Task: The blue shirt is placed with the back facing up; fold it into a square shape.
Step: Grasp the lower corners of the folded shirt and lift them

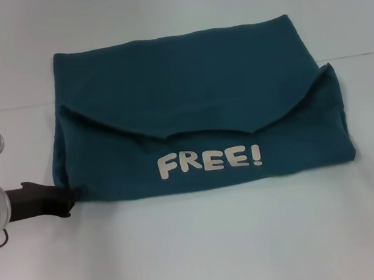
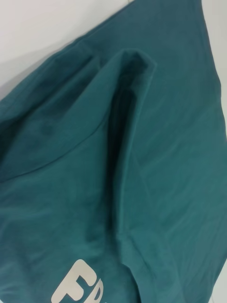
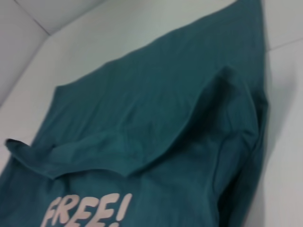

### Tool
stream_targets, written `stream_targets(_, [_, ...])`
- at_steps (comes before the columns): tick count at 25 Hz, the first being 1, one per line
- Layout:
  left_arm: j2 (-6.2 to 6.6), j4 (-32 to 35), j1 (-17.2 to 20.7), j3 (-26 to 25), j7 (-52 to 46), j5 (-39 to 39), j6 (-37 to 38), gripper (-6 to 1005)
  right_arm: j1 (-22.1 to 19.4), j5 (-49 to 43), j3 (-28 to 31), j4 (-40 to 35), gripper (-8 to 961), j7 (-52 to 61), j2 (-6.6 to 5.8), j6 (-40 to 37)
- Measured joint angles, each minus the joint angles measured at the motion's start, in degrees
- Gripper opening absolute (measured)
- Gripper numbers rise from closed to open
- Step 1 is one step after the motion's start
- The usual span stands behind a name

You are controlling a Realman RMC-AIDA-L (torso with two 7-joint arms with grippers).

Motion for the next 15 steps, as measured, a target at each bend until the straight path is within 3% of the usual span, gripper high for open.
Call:
stream_targets(11, [0.17,0.0,-0.4,0.1,0.0,0.0,0.2,20,3.6,-4.0,-0.8,1.3,615,-0.7,4.32,9.2])
stream_targets(15, [0.24,0.0,-0.4,0.0,0.0,0.0,0.2,22,4.5,-4.1,-2.7,2.6,614,-0.8,4.78,11.7])
